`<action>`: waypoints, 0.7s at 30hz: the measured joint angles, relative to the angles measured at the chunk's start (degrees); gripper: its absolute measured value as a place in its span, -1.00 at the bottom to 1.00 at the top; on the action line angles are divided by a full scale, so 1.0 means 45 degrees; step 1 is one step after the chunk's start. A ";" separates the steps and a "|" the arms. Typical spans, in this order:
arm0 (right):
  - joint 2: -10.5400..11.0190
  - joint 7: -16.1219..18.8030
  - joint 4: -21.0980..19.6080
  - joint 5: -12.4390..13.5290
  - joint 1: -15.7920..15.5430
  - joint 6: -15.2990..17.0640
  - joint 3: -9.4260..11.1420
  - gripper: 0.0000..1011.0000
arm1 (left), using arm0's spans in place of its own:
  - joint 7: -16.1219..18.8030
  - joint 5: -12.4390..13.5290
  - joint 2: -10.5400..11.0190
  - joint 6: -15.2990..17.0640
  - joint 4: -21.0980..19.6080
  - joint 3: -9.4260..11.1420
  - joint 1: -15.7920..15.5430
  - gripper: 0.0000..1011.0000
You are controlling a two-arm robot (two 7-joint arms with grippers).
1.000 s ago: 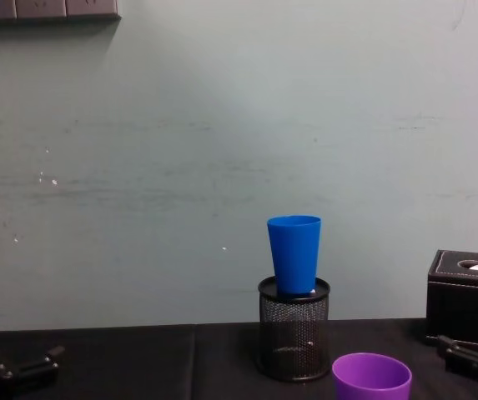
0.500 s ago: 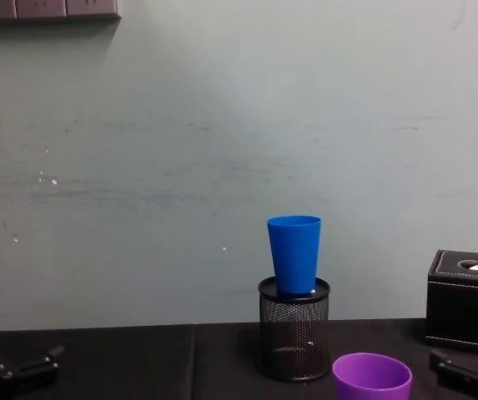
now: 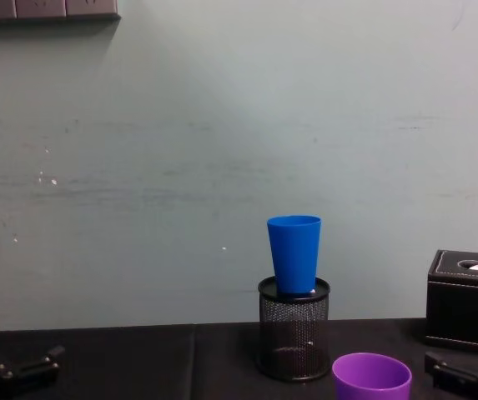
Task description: Pick up one cup with a gripper and tap it against the other cup.
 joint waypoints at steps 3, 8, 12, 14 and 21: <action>0.0004 -0.0011 -0.0026 0.0003 -0.0010 0.0008 0.0000 0.98 | 0.0001 0.0000 0.0000 0.0000 -0.0001 0.0001 0.0000 1.00; 0.0008 -0.0022 -0.0048 0.0008 -0.0023 0.0016 0.0000 0.98 | 0.0000 0.0000 0.0000 0.0000 0.0000 0.0001 0.0000 1.00; 0.0012 -0.0030 -0.0061 0.0011 -0.0029 0.0021 0.0000 0.98 | 0.0000 0.0000 0.0000 0.0000 0.0000 0.0000 0.0000 1.00; 0.0014 -0.0034 -0.0069 0.0013 -0.0032 0.0024 0.0000 0.98 | 0.0000 0.0000 0.0000 0.0000 0.0000 0.0000 0.0000 1.00; 0.0021 -0.0041 -0.0078 0.0017 -0.0040 0.0030 0.0000 0.98 | 0.0000 0.0000 0.0000 0.0000 0.0000 0.0001 0.0000 1.00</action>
